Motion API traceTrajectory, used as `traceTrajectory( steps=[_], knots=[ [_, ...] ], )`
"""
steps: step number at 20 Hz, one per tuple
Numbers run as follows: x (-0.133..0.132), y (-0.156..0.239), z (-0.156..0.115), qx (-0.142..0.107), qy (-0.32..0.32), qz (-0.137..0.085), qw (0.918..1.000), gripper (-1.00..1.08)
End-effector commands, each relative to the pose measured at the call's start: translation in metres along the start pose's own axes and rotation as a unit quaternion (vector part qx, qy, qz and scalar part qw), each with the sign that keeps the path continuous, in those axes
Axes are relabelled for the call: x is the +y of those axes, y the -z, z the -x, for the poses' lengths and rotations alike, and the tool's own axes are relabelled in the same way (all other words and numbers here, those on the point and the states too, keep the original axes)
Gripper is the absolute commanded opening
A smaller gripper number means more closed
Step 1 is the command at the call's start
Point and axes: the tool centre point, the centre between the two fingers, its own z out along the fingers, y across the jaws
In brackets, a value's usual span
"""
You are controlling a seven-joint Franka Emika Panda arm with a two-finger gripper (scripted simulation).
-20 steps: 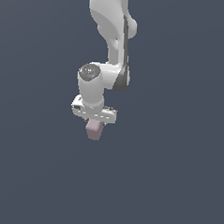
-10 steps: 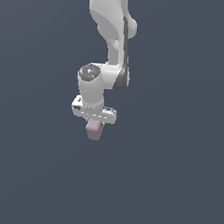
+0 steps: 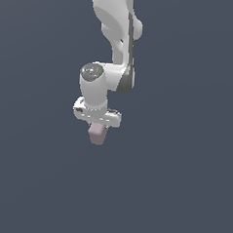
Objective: Pick up the object and move it to a goal position.
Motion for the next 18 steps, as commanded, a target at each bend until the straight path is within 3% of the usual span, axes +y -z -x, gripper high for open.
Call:
traceTrajectory(
  steps=[1,8,18],
  knots=[
    [0.002,0.012,-0.002,0.001,0.0,0.0,1.0,-1.0],
    [0.008,0.063,-0.007,0.001,0.0,0.0,1.0,-1.0],
    [0.022,0.167,-0.019,0.001,0.0,0.0,1.0,-1.0]
  ],
)
